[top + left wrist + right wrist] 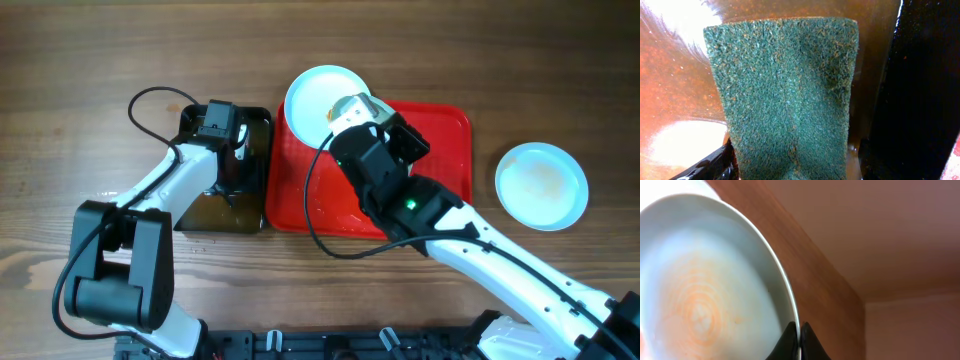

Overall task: Clean dirty plates on tray and stack at the side
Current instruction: 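Lift the second plate with the right gripper and stack it on the first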

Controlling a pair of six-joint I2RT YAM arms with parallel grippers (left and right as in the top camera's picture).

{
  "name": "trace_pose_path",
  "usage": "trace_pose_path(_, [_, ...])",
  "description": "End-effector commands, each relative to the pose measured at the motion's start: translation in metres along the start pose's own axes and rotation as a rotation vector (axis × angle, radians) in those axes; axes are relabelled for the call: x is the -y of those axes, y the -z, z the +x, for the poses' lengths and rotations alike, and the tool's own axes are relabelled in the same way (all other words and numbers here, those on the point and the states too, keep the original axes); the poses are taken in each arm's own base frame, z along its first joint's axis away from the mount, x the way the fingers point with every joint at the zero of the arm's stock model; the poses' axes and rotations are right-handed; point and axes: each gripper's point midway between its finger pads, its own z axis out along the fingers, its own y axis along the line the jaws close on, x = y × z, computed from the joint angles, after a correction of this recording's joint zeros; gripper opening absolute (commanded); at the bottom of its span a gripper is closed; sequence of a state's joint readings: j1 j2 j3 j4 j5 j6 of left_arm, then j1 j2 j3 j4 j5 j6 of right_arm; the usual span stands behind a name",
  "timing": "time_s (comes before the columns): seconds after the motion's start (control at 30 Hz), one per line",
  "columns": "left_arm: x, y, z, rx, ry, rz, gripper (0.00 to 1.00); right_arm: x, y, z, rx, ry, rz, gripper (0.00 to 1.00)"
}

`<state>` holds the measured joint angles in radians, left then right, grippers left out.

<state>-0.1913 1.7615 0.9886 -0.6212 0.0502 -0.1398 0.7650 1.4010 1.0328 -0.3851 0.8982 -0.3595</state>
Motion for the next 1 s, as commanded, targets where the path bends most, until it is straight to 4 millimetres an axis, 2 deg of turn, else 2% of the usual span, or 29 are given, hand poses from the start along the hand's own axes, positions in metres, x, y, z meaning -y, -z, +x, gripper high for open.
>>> trace_pose_path(0.0, [0.001, 0.002, 0.001, 0.005, 0.004, 0.010, 0.72, 0.023, -0.008, 0.011, -0.040, -0.299, 0.050, 0.04])
trace_pose_path(0.07, [0.001, 0.002, 0.001, 0.005, 0.004, 0.010, 0.72, 0.025, -0.017, 0.028, -0.095, -0.447, 0.037, 0.04])
trace_pose_path(0.13, [0.001, 0.002, 0.001, 0.005, 0.004, 0.010, 0.72, 0.019, -0.033, 0.053, -0.192, -0.612, -0.054, 0.04])
trace_pose_path(0.27, [0.001, 0.002, 0.001, 0.005, 0.004, 0.010, 0.72, 0.038, -0.060, 0.134, -0.472, -0.969, -0.082, 0.04])
trace_pose_path(0.37, [0.001, 0.002, 0.001, 0.005, 0.004, 0.010, 0.72, 0.051, -0.069, 0.174, -0.583, -1.122, -0.117, 0.04])
trace_pose_path(0.43, [0.001, 0.002, 0.001, 0.005, 0.004, 0.010, 0.72, 0.064, -0.075, 0.211, -0.653, -1.278, -0.142, 0.04])
trace_pose_path(0.57, [0.001, 0.002, 0.001, 0.005, 0.004, 0.010, 0.72, 0.084, -0.075, 0.281, -0.773, -1.486, -0.076, 0.04])
trace_pose_path(0.67, [0.001, 0.002, 0.001, 0.005, 0.004, 0.010, 0.72, 0.092, -0.067, 0.325, -0.863, -1.573, 0.006, 0.04])
trace_pose_path(0.8, [0.001, 0.002, 0.001, 0.005, 0.004, 0.010, 0.72, 0.092, -0.056, 0.362, -0.963, -1.637, 0.064, 0.04])
trace_pose_path(0.87, [0.001, 0.002, 0.001, 0.004, 0.004, 0.010, 0.72, 0.091, -0.052, 0.369, -0.988, -1.655, 0.074, 0.04])
trace_pose_path(0.9, [0.001, 0.002, 0.001, 0.005, 0.004, 0.010, 0.72, 0.091, -0.051, 0.371, -0.994, -1.658, 0.076, 0.16])
trace_pose_path(0.93, [0.001, 0.002, 0.001, 0.005, 0.004, 0.010, 0.72, 0.089, -0.053, 0.367, -0.983, -1.670, 0.053, 0.41])
trace_pose_path(0.97, [0.001, 0.002, 0.001, 0.005, 0.004, 0.010, 0.72, 0.087, -0.054, 0.364, -0.974, -1.683, 0.026, 0.47])
